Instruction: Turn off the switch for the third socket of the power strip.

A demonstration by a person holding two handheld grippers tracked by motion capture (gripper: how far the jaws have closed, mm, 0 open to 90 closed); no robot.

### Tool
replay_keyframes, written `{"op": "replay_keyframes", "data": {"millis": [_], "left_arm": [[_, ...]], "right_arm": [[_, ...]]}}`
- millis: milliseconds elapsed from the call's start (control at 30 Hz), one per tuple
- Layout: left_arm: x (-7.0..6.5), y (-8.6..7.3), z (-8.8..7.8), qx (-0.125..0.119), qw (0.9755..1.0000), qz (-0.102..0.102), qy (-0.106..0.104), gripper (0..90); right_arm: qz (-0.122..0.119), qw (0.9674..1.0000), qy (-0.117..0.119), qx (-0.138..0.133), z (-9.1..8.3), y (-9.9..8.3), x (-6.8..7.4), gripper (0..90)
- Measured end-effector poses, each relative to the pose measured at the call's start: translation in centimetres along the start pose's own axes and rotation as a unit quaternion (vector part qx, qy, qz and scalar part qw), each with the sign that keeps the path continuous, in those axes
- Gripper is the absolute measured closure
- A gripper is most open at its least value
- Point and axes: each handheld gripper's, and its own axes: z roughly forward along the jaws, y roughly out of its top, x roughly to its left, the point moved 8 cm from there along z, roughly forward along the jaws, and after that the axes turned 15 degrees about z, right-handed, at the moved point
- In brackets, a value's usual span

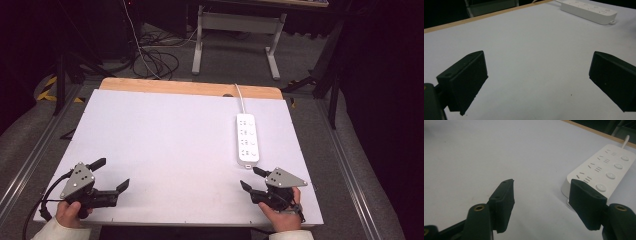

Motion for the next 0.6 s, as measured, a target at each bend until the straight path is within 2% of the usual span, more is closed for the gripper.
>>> {"op": "replay_keyframes", "data": {"millis": [300,600], "left_arm": [[0.31,0.02,-0.01,0.003,0.9996,0.008,0.026,2.2],[0.30,0.06,-0.03,0.003,0.9995,0.007,0.029,2.2]], "right_arm": [[-0.001,1.0000,-0.001,-0.002,-0.07,0.02,-0.12,36.7],[-0.002,1.0000,0.000,0.000,0.06,0.11,0.16,36.6]]}}
